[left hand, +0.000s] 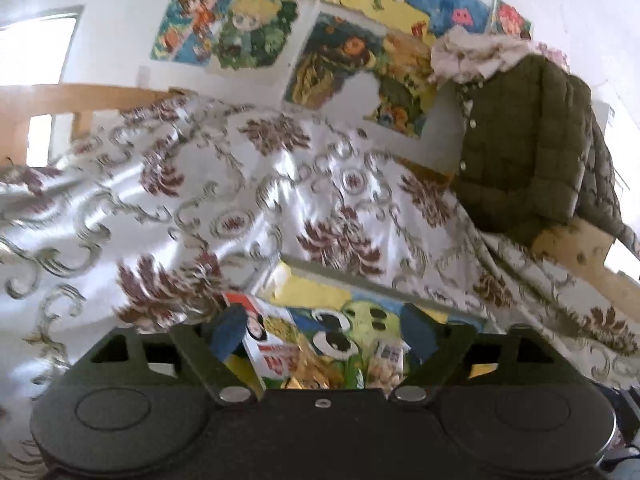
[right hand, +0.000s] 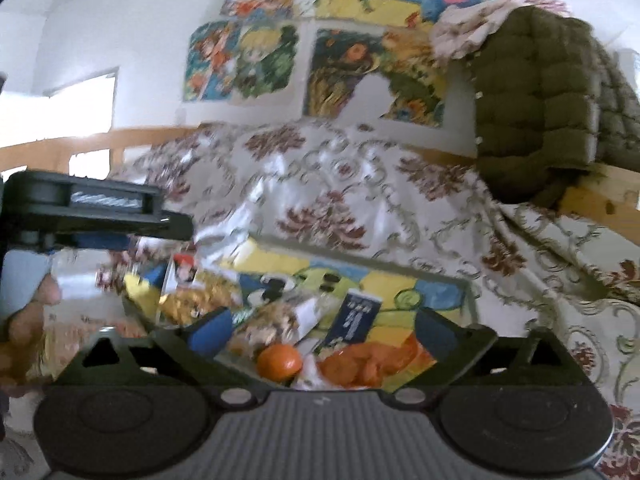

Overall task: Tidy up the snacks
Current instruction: 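Open both tools over the frog tray to drop the gold packet and orange, then withdraw both open tools from the tray toward the rice-cracker bar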

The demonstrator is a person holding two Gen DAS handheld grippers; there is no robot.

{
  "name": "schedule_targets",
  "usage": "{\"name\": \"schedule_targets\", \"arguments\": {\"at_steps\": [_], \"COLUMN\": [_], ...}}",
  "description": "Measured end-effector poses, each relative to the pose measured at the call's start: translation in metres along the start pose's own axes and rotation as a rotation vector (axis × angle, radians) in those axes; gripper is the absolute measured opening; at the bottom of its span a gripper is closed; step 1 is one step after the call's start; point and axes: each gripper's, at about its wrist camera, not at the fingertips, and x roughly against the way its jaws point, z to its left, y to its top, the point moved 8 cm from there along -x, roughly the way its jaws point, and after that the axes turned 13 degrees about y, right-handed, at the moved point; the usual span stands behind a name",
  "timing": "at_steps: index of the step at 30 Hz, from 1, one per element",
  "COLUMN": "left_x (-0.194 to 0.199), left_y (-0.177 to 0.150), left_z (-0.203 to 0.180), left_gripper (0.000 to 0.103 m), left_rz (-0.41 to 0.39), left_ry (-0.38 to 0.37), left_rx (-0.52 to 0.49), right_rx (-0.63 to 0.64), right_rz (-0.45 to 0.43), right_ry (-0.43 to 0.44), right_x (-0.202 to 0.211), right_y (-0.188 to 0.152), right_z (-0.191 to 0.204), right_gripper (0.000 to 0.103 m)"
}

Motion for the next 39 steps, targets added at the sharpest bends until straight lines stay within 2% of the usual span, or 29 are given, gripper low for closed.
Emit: {"name": "schedule_targets", "arguments": {"at_steps": [6,14,18,27,33,39], "left_x": [0.036,0.09,0.116,0.164,0.188,0.203], "left_y": [0.014,0.02,0.01,-0.014,-0.024,-0.037], "left_z": [0.017,0.026,0.033,0.047,0.059,0.071], "left_gripper": [0.101,0.102,0.102,0.102,0.102,0.102], "left_rz": [-0.043,-0.112,-0.108,-0.143,-0.132,-0.082], "left_ry": [0.043,0.066,0.069,0.125,0.149,0.173], "left_rx": [0.031,0.0,-0.002,-0.133,-0.151,-0.154], "right_rx": [-0.04,-0.11,-0.122,-0.083,-0.092,-0.11], "right_rz": [-0.094,-0.199,-0.232,-0.214,-0.201,-0.159], "right_ry": [-0.005,-0.026,0.011,0.041,0.048,0.044], "right_x": [0.03,0.07,0.087,0.119,0.141,0.155], "right_y": [0.02,0.035,0.034,0.024,0.014,0.0], "right_z": [-0.012,-0.022,-0.015,0.018,0.039,0.052], "right_gripper": [0.103,0.103,0.103,0.103,0.103,0.103]}}
